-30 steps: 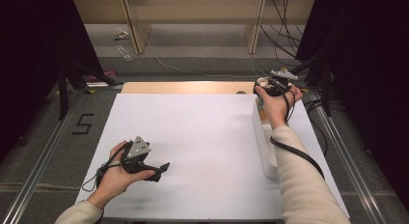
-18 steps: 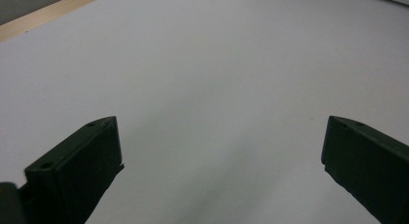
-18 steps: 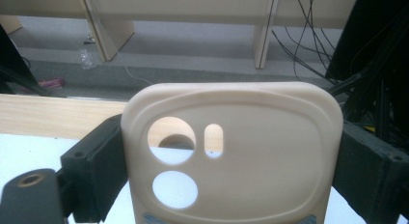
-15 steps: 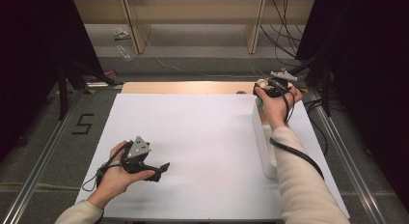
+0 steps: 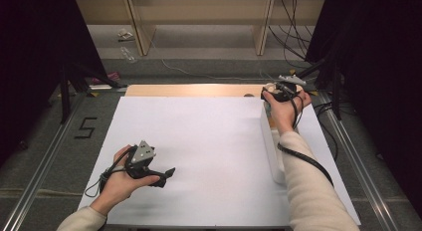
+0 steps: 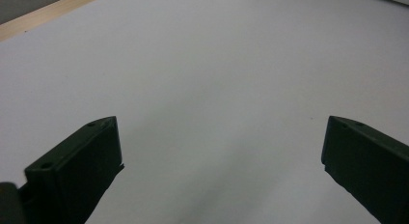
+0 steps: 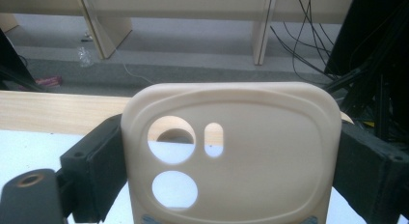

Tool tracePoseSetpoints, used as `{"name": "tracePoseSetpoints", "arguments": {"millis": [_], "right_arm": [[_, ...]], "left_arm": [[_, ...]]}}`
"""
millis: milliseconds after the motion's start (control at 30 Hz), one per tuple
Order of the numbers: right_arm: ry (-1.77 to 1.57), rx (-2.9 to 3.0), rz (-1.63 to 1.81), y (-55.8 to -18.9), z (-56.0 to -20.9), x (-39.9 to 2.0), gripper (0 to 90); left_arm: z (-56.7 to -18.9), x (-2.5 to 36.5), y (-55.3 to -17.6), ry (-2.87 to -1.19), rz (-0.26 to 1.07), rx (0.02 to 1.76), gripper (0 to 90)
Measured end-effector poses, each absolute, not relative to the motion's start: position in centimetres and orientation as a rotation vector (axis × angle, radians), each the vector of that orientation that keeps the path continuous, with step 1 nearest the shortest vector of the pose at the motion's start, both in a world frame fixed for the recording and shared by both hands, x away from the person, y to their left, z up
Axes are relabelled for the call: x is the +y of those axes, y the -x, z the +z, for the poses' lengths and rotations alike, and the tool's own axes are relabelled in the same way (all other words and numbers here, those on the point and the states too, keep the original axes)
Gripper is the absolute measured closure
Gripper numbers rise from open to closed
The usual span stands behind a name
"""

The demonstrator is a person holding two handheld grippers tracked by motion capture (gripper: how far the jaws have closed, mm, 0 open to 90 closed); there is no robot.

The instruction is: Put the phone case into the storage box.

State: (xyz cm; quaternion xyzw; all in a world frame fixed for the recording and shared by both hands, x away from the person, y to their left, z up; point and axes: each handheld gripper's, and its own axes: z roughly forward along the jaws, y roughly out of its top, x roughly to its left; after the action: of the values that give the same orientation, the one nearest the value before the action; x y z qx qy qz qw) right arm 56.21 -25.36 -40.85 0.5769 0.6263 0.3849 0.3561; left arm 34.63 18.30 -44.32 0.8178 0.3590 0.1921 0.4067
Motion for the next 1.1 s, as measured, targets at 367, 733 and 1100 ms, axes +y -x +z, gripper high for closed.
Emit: {"name": "tracePoseSetpoints", "arguments": {"millis": [367, 733, 1100], "right_arm": [[-1.495, 1.618, 0.990, -56.18, -41.12, -25.36, 10.7], [-1.501, 1.618, 0.993, -56.16, -41.26, -25.35, 10.4], [-1.515, 1.625, 1.005, -56.22, -41.36, -25.81, 2.9]], "left_arm": [[-44.32, 18.29, -34.62, -2.063, 0.485, 0.905, 0.2], [-44.33, 18.29, -34.63, -2.065, 0.484, 0.905, 0.2], [-44.37, 18.26, -34.66, -2.065, 0.482, 0.903, 0.1]]}}
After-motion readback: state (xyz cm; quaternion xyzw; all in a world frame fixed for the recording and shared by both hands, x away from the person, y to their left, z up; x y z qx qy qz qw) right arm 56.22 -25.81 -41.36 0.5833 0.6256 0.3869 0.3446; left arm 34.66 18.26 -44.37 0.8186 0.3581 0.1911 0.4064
